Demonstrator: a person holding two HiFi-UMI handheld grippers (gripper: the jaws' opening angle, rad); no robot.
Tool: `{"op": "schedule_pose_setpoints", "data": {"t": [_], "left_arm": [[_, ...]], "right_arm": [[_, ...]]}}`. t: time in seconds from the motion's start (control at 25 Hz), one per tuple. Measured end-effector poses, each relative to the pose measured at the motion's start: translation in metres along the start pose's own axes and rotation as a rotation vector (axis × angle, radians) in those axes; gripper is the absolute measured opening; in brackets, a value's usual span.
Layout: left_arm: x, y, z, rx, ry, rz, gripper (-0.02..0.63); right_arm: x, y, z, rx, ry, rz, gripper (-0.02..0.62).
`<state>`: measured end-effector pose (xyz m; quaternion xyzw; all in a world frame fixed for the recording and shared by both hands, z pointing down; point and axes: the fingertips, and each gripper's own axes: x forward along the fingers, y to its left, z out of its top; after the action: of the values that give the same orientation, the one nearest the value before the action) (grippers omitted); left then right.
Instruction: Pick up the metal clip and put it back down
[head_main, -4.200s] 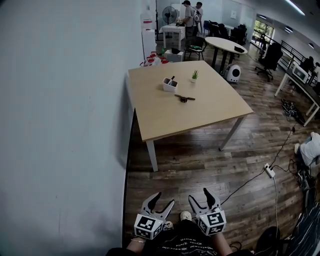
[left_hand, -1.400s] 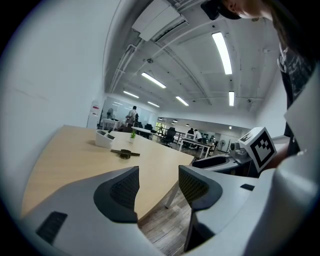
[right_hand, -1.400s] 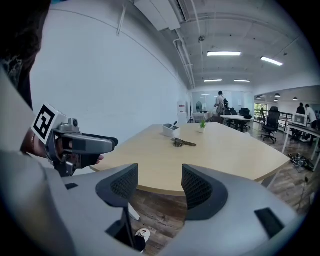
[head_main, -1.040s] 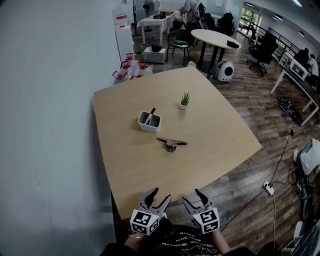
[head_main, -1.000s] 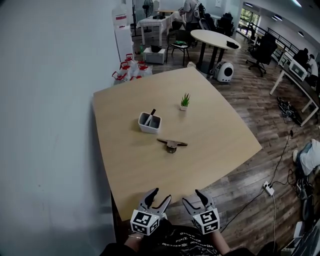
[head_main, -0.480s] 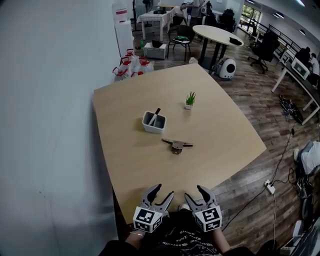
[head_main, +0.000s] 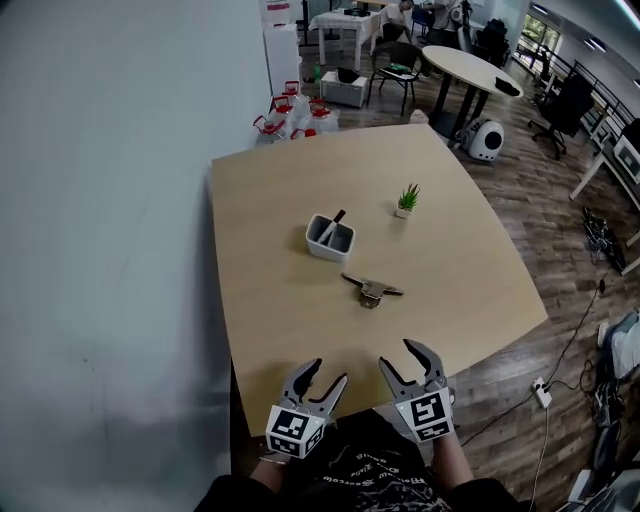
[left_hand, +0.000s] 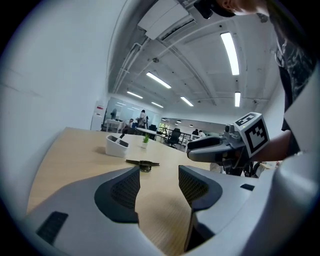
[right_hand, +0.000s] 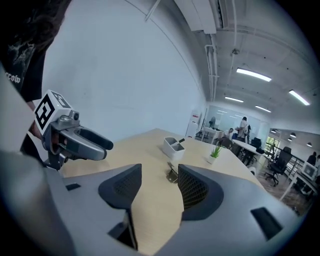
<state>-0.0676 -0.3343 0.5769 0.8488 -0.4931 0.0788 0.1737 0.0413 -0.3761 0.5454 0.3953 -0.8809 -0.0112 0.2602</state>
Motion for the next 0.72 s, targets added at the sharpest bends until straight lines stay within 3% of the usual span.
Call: {"op": "schedule_pose_setpoints", "data": {"t": [0.28,0.72], "left_arm": [[-0.009,0.015,0.005,-0.026,0.005,0.105,0.247],[-0.031,0.048,0.000,-0.070,0.004,0.290,0.247]], "right_arm": [[0.045,-0.028,0.026,-0.249,0.057,0.030,0.219],[0.133,-0.039,-0.003,-0.375,0.193,0.172,0.218]]}}
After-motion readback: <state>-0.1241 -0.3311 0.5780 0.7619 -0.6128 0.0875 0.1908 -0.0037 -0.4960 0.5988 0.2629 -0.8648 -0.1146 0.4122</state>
